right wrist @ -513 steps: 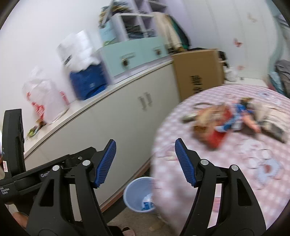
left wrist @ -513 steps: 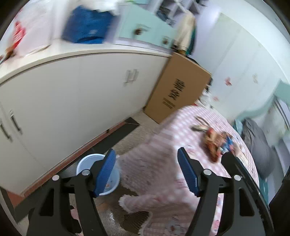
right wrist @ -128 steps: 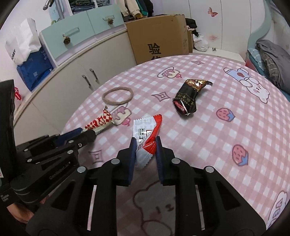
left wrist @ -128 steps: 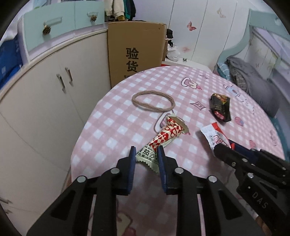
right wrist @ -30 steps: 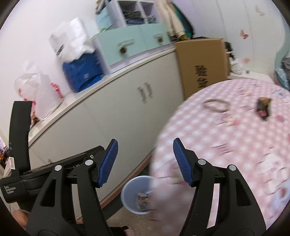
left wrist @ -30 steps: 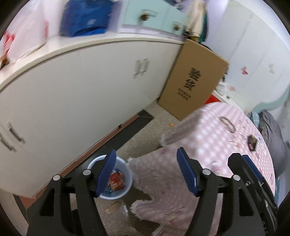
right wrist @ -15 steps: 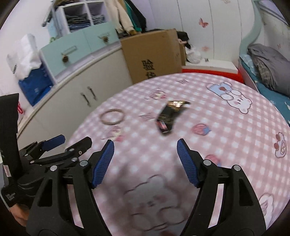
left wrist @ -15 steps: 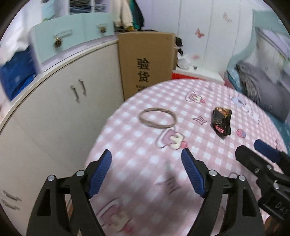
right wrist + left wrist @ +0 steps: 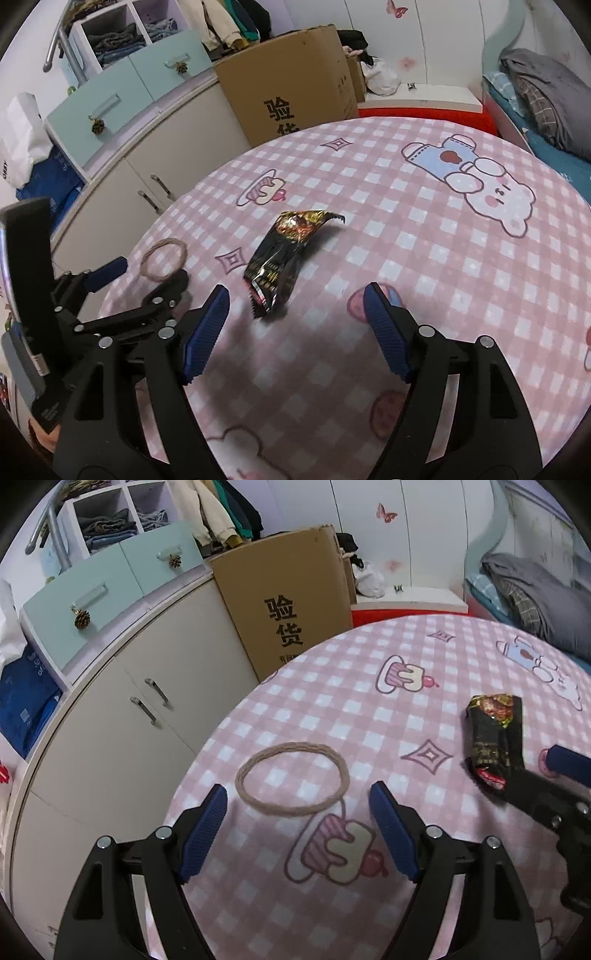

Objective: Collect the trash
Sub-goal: 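Grasp the twine loop with the left gripper while the right grasps the black-gold wrapper, then carry the twine and black wrapper over the wastebasket and open both grippers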

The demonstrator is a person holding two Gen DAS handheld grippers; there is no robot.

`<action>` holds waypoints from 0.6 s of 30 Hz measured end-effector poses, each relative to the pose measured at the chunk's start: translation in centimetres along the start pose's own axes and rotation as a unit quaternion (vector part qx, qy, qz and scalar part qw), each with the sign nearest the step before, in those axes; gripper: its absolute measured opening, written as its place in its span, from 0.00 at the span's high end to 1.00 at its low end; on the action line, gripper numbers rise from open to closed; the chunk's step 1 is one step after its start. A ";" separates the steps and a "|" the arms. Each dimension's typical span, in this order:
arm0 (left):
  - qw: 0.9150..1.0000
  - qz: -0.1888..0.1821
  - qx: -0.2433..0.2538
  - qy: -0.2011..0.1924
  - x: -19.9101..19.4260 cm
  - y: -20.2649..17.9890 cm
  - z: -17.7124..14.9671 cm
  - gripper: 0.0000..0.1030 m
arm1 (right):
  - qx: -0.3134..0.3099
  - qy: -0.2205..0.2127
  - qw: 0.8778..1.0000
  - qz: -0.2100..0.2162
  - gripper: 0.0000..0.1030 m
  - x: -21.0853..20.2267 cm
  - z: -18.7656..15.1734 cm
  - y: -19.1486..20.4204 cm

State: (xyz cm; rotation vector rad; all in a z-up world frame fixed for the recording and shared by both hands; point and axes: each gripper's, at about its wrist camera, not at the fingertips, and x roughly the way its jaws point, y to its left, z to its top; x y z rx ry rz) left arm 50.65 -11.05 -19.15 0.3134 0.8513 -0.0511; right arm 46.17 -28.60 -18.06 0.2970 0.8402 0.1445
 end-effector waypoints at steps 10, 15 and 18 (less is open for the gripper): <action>0.996 -0.084 -0.011 -0.002 -0.2 0.5 -0.8 0.97 | -0.058 0.012 0.998 -0.030 0.29 2.4 1.4 2.6; 0.988 -0.143 -0.061 0.009 -0.4 2.6 -1.7 0.98 | -0.079 0.015 0.996 -0.046 0.66 2.5 1.1 3.3; 0.982 -0.167 -0.083 0.015 -1.0 3.9 -2.7 0.98 | -0.070 0.013 0.997 -0.029 0.70 1.6 0.2 3.3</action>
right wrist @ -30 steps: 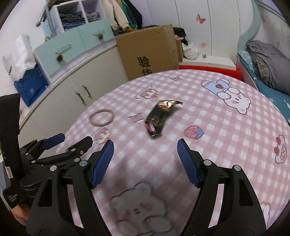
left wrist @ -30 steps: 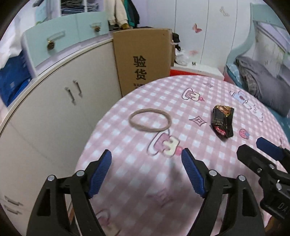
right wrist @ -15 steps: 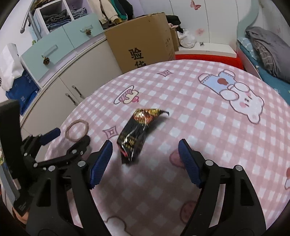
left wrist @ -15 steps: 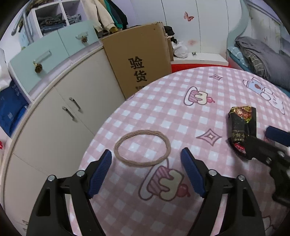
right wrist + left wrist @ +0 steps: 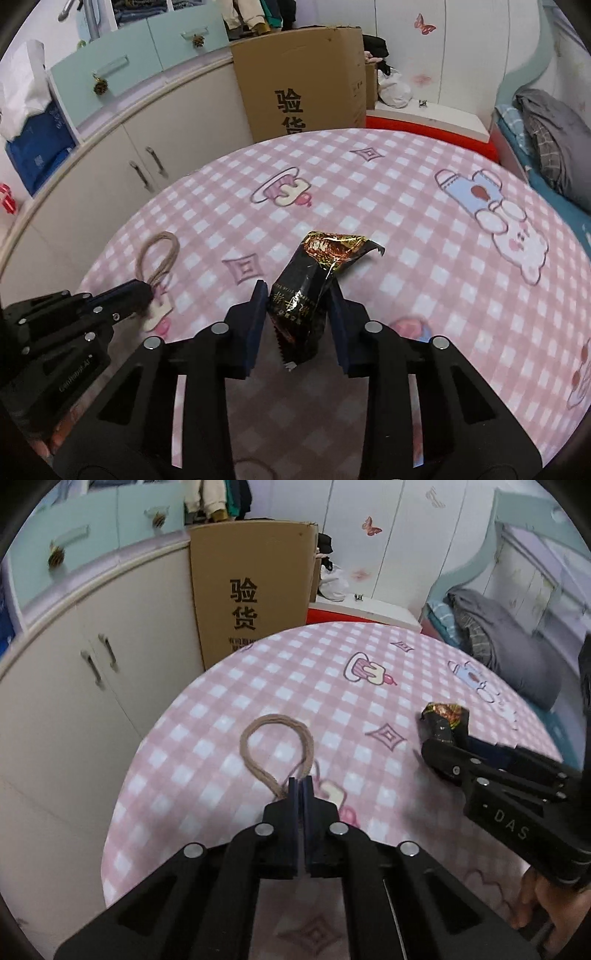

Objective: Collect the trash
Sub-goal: 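Carry the twine and black wrapper over the wastebasket and open both grippers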

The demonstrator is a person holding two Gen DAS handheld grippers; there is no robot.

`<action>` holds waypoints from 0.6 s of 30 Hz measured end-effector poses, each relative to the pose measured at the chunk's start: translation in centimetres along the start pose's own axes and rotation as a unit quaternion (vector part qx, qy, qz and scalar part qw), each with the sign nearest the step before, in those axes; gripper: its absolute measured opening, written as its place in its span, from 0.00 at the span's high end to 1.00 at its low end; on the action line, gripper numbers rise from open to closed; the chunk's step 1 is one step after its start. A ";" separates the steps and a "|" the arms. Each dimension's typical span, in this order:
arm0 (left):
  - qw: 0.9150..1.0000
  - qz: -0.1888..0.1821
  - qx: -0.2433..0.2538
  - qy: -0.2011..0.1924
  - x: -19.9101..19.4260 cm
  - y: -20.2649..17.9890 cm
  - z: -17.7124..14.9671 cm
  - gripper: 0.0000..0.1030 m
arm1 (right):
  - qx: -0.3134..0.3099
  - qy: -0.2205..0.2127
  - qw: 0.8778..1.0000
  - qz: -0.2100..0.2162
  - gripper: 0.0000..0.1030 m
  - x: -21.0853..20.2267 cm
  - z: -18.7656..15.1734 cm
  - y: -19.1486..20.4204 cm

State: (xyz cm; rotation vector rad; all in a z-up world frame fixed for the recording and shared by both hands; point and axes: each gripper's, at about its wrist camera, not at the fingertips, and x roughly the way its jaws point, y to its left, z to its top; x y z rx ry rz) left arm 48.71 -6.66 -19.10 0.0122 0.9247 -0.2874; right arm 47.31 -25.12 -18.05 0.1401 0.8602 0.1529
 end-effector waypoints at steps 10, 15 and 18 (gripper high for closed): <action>0.997 -0.042 -0.057 -0.016 -5.0 2.9 -3.7 0.98 | 0.005 -0.003 0.997 0.076 0.71 -3.5 -3.2 4.1; 0.995 -0.044 -0.082 -0.040 -9.1 4.9 -6.0 0.98 | -0.010 -0.009 0.994 0.112 0.71 -5.4 -4.3 7.9; 0.993 -0.039 -0.101 -0.049 -11.1 6.5 -7.3 0.98 | -0.023 -0.013 0.990 0.140 0.71 -6.4 -5.2 10.9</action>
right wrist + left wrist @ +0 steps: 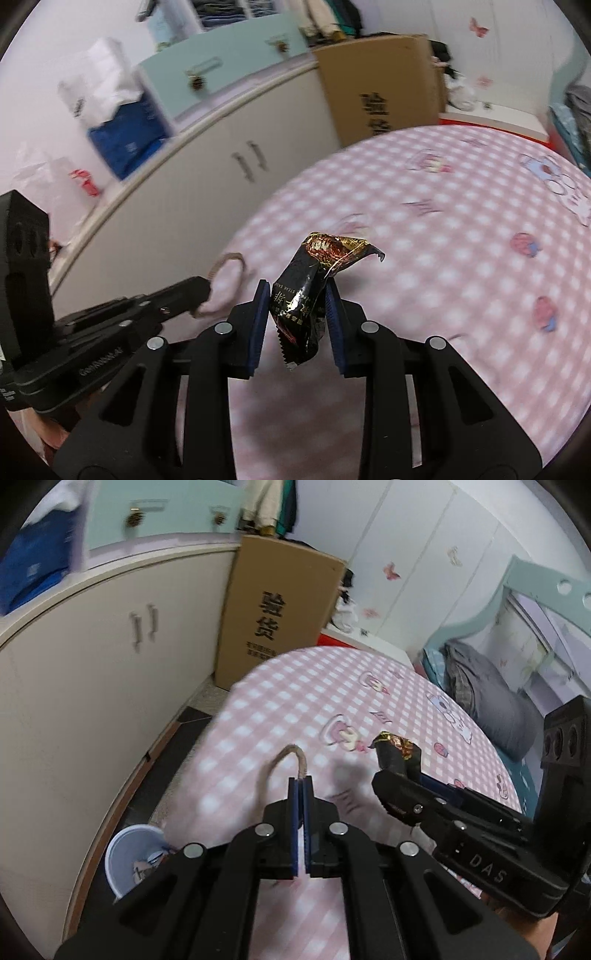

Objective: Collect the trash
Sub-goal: 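Carry the twine and black wrapper over the wastebasket and open both grippers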

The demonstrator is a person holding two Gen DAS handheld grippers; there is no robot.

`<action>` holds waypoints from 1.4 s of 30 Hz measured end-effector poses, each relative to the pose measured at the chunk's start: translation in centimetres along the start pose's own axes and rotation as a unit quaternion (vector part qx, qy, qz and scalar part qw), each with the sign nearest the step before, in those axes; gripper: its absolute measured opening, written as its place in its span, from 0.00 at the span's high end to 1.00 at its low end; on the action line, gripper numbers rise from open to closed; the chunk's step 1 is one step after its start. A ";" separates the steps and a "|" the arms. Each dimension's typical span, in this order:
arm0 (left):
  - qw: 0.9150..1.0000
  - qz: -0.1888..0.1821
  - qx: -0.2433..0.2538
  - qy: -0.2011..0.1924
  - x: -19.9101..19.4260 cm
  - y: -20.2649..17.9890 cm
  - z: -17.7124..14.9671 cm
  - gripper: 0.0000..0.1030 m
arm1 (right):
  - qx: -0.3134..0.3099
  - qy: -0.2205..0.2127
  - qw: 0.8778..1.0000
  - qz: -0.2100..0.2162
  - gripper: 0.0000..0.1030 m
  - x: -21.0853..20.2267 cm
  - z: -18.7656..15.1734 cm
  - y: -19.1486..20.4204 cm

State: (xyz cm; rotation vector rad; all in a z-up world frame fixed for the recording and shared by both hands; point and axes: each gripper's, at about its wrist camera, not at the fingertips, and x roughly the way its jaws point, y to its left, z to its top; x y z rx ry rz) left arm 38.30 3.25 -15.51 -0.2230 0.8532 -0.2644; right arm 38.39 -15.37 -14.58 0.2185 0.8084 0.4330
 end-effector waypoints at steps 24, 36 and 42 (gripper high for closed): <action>0.982 0.116 -0.151 -0.006 -6.3 19.0 -5.0 0.60 | -0.081 0.060 0.992 0.081 0.71 9.3 -4.8 17.5; 0.974 0.160 -0.159 0.003 -6.3 20.3 -6.3 0.41 | -0.087 0.075 0.990 0.077 0.71 10.5 -5.7 18.8; 0.973 0.169 -0.154 -0.001 -7.1 20.2 -6.5 0.41 | -0.088 0.074 0.990 0.077 0.71 10.1 -5.8 18.9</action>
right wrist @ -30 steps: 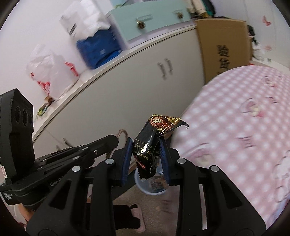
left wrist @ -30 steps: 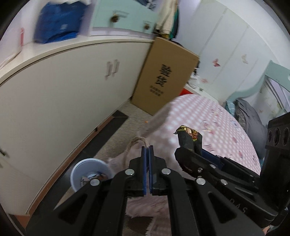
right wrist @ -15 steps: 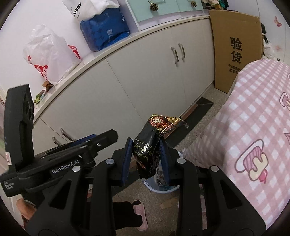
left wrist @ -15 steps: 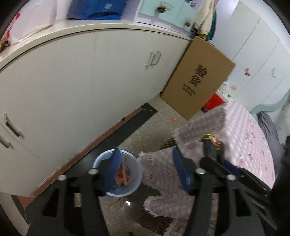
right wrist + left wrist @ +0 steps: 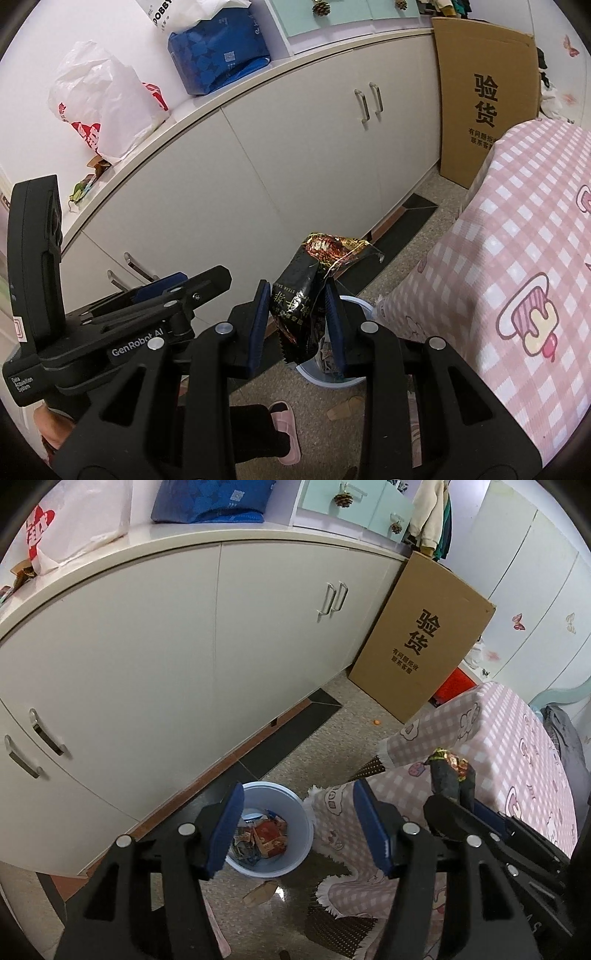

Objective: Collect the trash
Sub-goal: 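Carry the twine and black wrapper over the wastebasket and open both grippers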

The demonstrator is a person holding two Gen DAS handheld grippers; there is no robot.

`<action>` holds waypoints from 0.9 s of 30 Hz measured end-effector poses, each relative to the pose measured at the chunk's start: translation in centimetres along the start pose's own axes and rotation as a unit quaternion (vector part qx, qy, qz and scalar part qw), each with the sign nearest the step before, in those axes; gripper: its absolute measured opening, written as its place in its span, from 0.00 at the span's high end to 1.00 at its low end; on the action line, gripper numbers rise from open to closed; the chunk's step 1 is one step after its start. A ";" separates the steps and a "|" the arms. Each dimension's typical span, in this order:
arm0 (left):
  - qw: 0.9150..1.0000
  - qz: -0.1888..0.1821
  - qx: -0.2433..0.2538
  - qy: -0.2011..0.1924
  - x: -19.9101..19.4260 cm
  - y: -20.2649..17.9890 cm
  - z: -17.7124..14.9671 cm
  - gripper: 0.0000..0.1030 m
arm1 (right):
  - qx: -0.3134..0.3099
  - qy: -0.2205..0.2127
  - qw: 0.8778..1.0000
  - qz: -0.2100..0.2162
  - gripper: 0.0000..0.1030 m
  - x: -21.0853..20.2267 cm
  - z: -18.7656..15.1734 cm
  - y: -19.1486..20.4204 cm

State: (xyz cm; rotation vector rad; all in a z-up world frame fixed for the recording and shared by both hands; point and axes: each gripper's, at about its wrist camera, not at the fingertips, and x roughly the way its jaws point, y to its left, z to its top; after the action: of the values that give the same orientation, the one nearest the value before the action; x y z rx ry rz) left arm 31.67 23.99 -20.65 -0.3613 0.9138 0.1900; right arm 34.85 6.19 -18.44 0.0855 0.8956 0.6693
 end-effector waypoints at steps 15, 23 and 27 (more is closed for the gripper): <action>1.000 0.024 -0.005 -0.007 -0.9 1.4 -0.5 0.35 | -0.012 0.005 1.000 0.005 0.71 0.1 -0.3 1.4; 0.999 0.040 -0.013 -0.008 -0.8 2.4 -0.9 0.28 | -0.016 0.010 1.000 0.009 0.71 0.8 -0.4 1.8; 0.998 0.055 -0.021 -0.011 -0.7 3.1 -1.0 0.26 | -0.014 0.011 1.000 0.012 0.71 1.5 -0.3 1.9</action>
State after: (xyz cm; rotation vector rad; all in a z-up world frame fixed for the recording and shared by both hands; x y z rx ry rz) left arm 29.58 26.47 -21.37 -0.3478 0.9101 0.3135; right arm 34.31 8.50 -19.05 0.0649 0.9071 0.7066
